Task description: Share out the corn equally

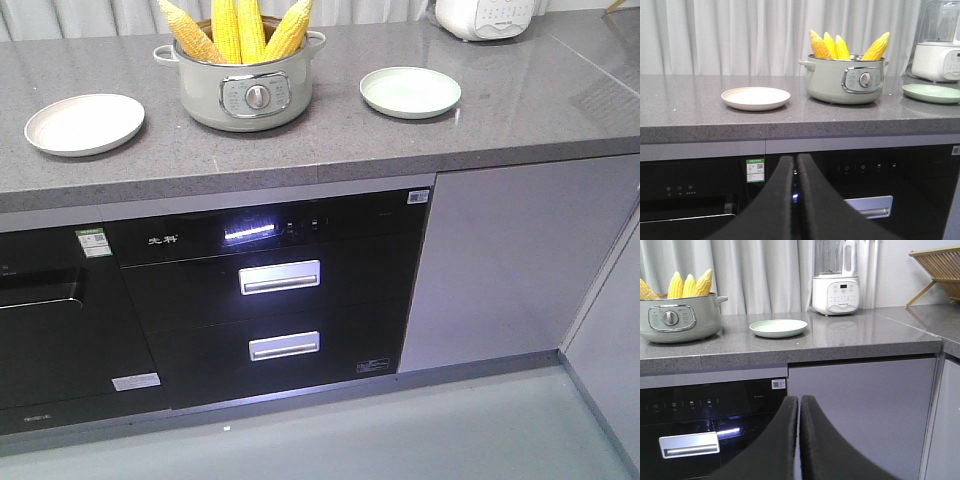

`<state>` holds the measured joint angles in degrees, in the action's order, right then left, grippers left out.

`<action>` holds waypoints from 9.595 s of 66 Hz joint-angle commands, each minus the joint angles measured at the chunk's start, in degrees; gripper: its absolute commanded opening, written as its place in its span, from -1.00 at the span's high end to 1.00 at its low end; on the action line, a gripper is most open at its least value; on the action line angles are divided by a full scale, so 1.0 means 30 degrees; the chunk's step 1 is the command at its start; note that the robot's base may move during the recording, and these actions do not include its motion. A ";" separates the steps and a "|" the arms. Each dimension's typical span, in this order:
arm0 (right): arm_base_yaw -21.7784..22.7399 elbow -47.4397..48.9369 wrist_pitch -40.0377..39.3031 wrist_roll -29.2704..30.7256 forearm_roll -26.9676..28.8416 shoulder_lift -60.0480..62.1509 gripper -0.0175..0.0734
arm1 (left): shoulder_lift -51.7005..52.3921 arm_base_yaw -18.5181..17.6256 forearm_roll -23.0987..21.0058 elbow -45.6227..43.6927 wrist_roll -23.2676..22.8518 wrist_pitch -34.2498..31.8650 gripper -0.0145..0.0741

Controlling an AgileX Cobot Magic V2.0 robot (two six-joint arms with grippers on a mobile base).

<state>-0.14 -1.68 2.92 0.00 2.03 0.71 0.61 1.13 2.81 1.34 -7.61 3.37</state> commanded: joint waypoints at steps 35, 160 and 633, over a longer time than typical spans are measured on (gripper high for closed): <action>0.0003 -0.0202 -0.1410 0.0163 -0.0144 0.0052 0.62 | 0.0307 -0.0046 -0.0093 0.0234 -0.0131 -0.1499 0.69; 0.0003 -0.0202 -0.1414 0.0163 -0.0144 0.0052 0.62 | 0.0307 -0.0046 -0.0093 0.0234 -0.0131 -0.1499 0.69; -0.4603 2.2075 0.7346 1.8422 1.6114 -2.7510 -0.69 | -1.7049 -0.5086 -1.3591 -1.6337 1.6373 1.0899 -0.66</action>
<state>-12.38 60.67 27.83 54.78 48.34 -80.30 -50.90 -13.72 -35.56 -45.99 41.46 39.43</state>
